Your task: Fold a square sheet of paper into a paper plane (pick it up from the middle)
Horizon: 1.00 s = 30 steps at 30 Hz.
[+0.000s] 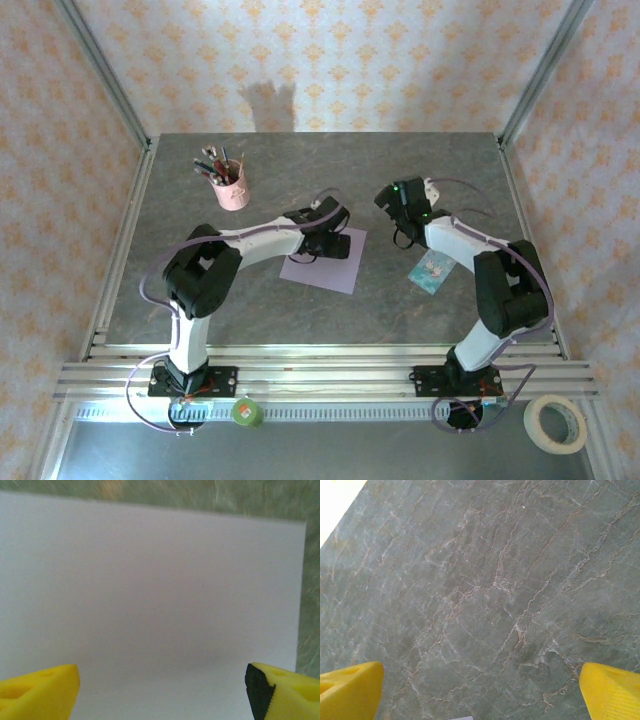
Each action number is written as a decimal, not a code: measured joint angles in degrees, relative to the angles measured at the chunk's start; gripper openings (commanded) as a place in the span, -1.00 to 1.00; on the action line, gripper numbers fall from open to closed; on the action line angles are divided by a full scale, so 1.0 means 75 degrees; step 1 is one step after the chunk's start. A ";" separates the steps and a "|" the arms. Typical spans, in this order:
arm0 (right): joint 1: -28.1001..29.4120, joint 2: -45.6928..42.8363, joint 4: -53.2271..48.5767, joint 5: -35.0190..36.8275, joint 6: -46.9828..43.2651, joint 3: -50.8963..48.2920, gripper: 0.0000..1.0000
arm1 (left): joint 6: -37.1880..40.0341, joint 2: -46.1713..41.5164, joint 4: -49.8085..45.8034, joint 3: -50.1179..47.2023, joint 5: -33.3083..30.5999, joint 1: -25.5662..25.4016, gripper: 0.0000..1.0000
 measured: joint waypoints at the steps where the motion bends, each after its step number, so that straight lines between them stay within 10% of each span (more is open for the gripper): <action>1: 0.0000 0.0000 0.0006 -0.0003 -0.0058 -0.0006 0.99 | 0.0038 0.0082 -0.0163 0.0073 -0.0017 -0.0061 0.72; 30: -0.0003 0.0064 0.0076 -0.0256 -0.0539 -0.0216 0.97 | 0.0169 0.0965 -0.0903 0.1043 -0.0361 -0.0152 0.64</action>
